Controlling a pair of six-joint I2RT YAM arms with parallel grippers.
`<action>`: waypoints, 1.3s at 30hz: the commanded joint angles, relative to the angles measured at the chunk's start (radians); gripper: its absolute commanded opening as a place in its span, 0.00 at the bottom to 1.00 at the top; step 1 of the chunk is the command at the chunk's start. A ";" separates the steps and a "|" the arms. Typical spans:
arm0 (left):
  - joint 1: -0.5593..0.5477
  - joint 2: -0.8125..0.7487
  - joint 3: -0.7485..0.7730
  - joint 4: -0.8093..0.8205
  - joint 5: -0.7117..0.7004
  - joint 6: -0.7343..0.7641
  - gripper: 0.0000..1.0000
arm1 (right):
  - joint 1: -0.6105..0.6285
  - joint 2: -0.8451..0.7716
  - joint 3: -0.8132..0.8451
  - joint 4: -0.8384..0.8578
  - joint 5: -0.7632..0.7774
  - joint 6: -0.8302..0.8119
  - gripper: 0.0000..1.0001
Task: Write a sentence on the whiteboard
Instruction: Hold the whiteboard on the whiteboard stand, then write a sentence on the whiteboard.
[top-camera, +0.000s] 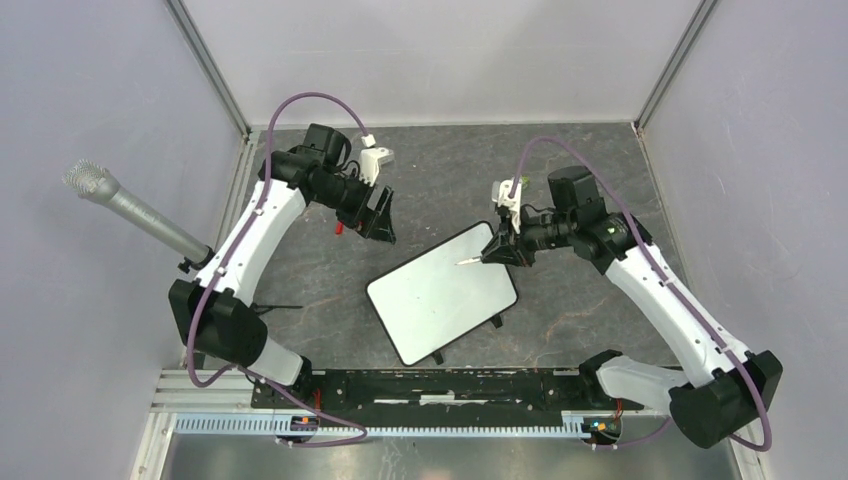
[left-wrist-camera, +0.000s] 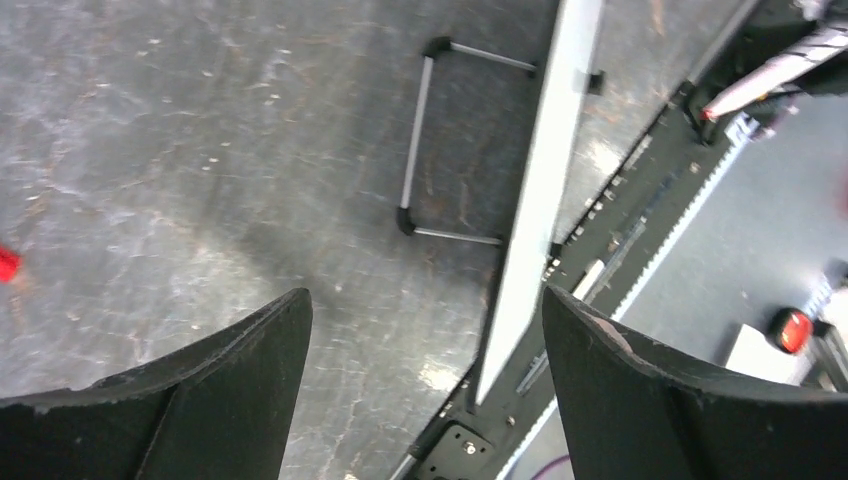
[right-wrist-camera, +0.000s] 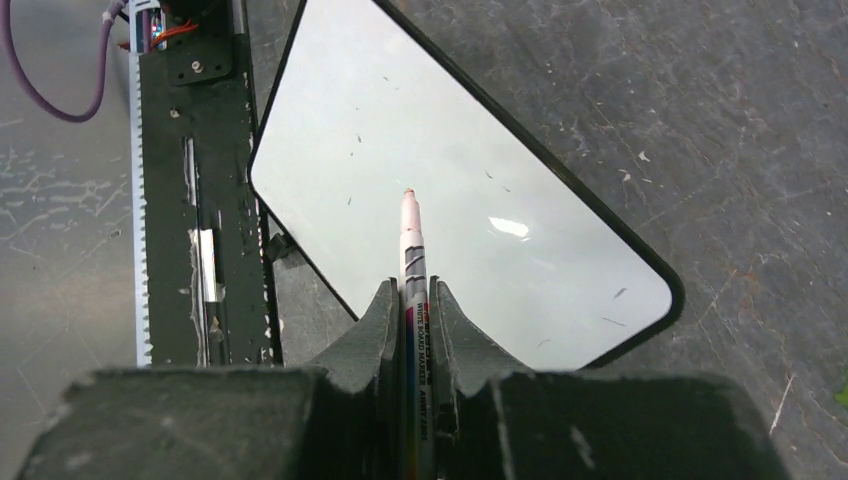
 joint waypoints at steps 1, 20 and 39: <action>0.000 -0.052 -0.032 -0.081 0.163 0.089 0.89 | 0.070 -0.050 -0.061 0.123 0.060 0.025 0.00; 0.000 -0.007 -0.152 -0.151 0.300 0.157 0.57 | 0.511 0.017 -0.124 0.457 0.446 0.093 0.00; -0.062 0.162 -0.106 -0.141 0.339 0.164 0.12 | 0.614 0.079 -0.058 0.463 0.521 0.018 0.00</action>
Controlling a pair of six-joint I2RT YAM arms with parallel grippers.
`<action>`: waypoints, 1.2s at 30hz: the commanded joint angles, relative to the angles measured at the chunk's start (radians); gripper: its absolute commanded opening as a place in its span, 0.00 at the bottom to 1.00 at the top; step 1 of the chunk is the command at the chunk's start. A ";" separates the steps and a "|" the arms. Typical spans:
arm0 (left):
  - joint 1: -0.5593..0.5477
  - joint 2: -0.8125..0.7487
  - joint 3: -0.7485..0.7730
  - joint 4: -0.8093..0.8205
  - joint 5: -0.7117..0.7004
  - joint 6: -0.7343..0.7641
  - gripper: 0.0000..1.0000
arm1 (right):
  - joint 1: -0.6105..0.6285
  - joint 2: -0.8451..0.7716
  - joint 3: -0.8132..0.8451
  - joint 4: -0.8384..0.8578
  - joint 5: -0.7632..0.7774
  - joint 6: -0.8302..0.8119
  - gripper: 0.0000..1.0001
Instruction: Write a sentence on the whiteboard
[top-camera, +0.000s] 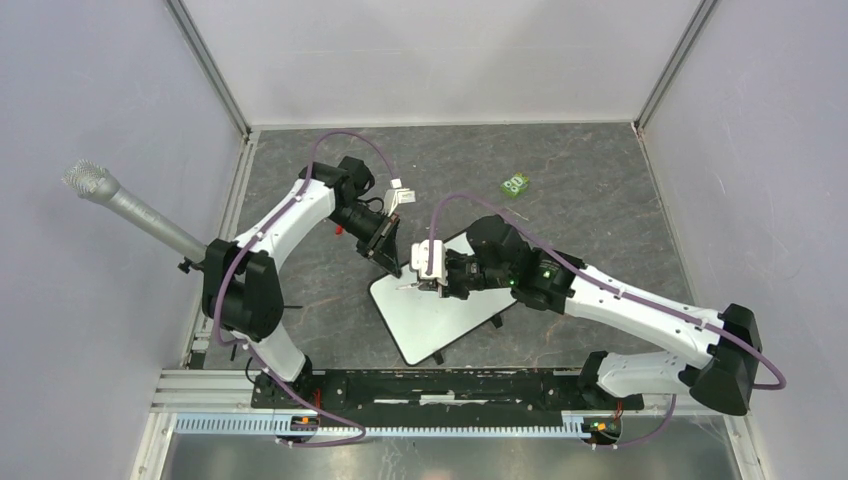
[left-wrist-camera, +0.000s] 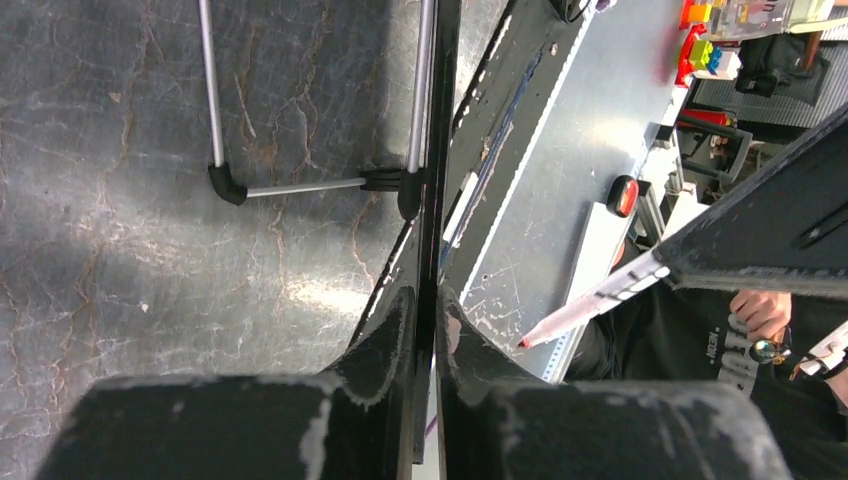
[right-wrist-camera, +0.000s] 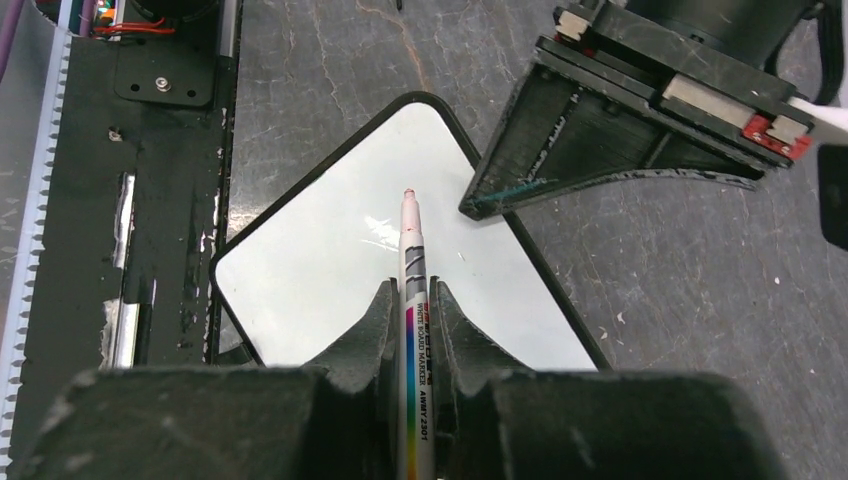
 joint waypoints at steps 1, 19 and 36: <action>-0.013 0.021 0.052 0.001 0.024 0.042 0.10 | 0.030 0.024 0.058 0.040 0.043 -0.020 0.00; -0.019 0.009 0.041 0.001 0.006 0.083 0.03 | 0.110 0.103 0.099 0.062 0.156 -0.014 0.00; -0.022 -0.003 0.031 0.001 0.009 0.090 0.02 | 0.134 0.148 0.121 0.082 0.170 0.000 0.00</action>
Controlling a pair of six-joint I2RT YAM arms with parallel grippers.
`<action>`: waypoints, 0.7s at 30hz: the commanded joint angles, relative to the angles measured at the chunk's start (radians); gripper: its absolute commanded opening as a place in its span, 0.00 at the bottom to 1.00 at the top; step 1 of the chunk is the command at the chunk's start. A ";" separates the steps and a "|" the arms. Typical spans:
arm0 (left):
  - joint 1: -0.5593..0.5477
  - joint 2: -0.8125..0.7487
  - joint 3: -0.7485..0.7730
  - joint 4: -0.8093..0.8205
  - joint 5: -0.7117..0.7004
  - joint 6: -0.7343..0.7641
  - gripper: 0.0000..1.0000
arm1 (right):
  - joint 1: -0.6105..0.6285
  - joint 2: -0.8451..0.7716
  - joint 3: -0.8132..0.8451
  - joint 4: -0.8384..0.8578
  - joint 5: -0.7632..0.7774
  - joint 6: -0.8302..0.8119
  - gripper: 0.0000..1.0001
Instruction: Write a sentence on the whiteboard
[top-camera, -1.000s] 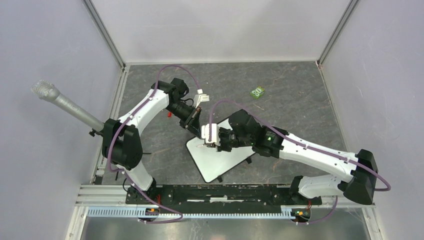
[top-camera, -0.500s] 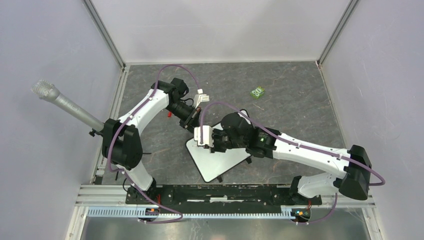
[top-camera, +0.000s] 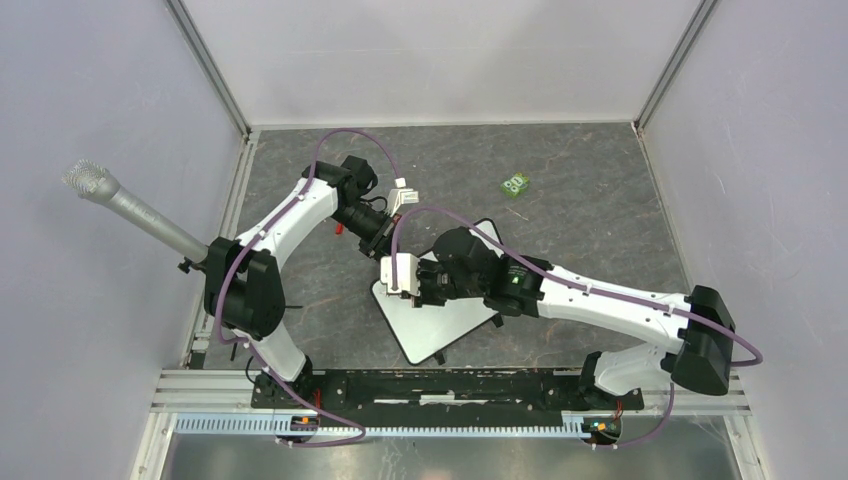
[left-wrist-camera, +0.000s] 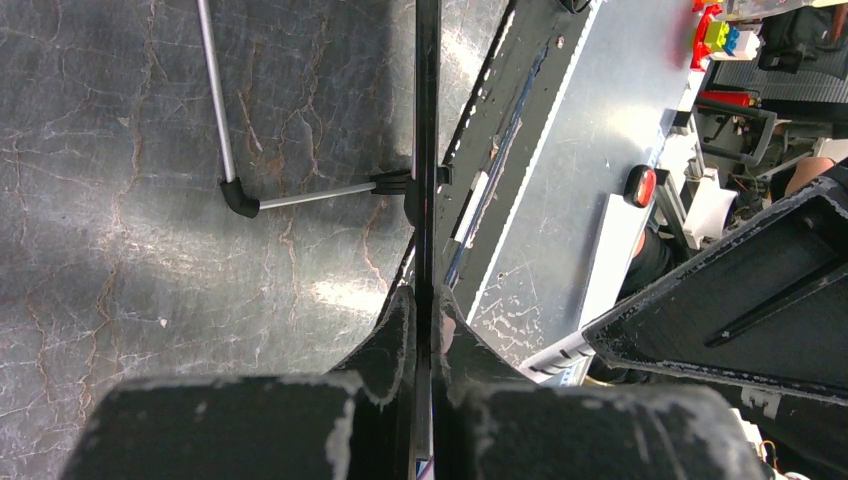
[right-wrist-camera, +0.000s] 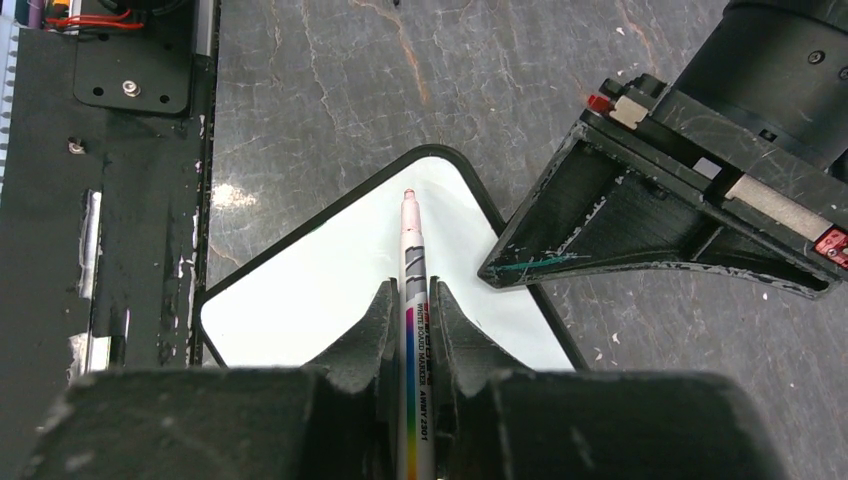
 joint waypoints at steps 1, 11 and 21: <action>-0.007 -0.023 0.010 -0.004 0.005 0.036 0.02 | 0.010 0.012 0.052 0.055 0.011 0.011 0.00; -0.007 -0.032 0.005 -0.004 0.005 0.038 0.02 | 0.012 0.026 0.046 0.067 0.039 0.003 0.00; -0.007 -0.031 0.008 -0.004 0.005 0.037 0.02 | 0.012 0.034 0.026 0.063 0.065 -0.018 0.00</action>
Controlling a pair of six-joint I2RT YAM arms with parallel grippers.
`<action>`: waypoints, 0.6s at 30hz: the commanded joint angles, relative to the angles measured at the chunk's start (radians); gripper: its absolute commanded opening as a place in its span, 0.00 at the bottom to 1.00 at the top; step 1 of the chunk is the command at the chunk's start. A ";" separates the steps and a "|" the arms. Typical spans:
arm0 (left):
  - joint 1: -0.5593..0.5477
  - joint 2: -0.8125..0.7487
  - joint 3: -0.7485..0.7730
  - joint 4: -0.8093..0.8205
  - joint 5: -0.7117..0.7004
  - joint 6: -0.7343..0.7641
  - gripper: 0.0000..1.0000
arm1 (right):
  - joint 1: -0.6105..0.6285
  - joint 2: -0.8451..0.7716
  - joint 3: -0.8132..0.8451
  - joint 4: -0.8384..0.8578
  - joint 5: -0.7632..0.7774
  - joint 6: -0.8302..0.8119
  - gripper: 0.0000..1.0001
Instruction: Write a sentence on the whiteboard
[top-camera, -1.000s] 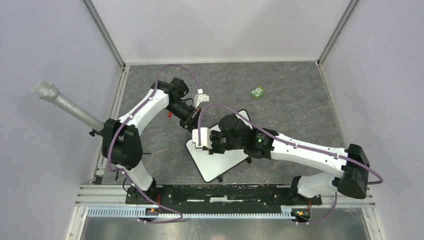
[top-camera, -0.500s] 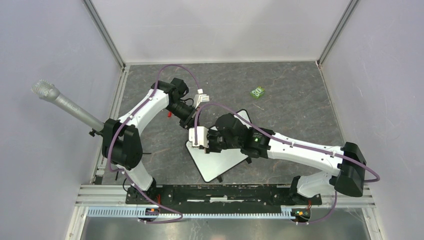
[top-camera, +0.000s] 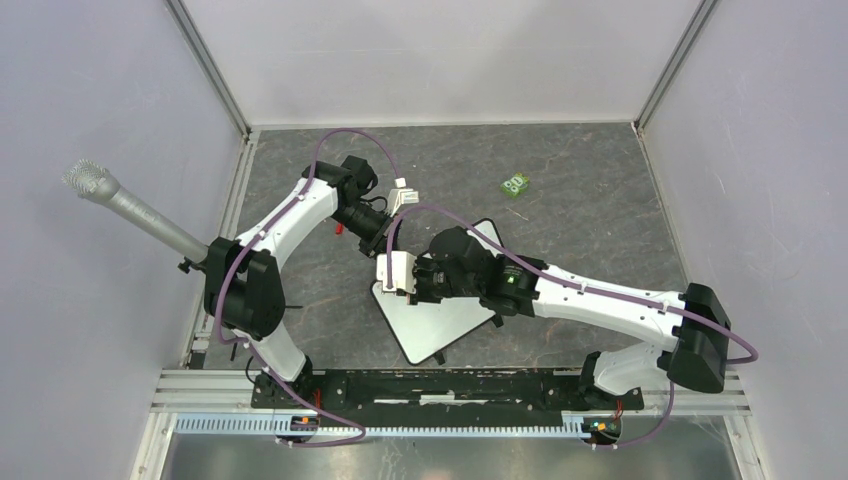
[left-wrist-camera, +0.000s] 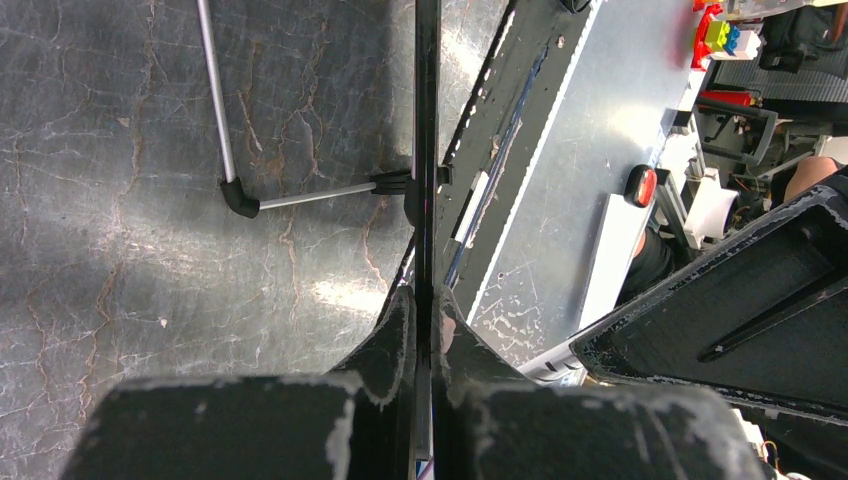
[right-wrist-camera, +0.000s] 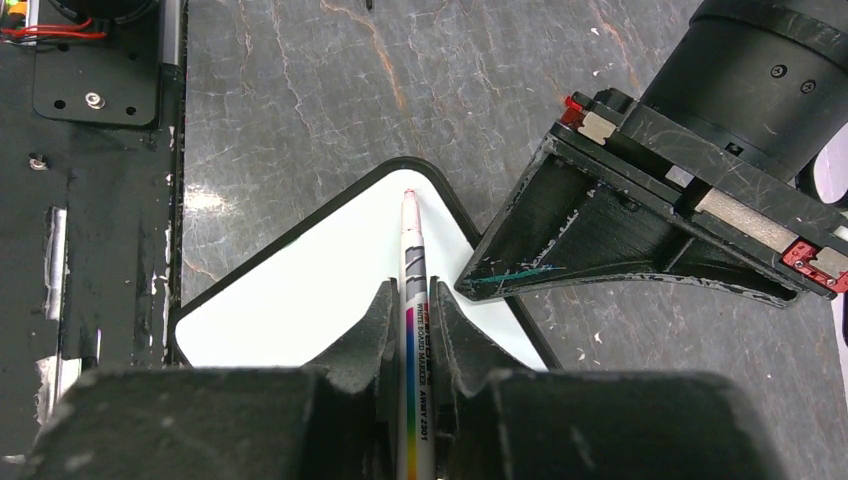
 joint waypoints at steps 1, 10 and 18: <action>-0.005 -0.029 0.008 -0.004 0.005 0.037 0.03 | 0.006 0.007 0.011 0.033 0.019 -0.017 0.00; -0.005 -0.029 0.005 -0.004 0.002 0.037 0.02 | 0.007 -0.011 -0.018 0.013 0.071 -0.043 0.00; -0.004 -0.030 0.007 -0.004 0.001 0.034 0.02 | 0.002 -0.053 -0.058 -0.005 0.126 -0.054 0.00</action>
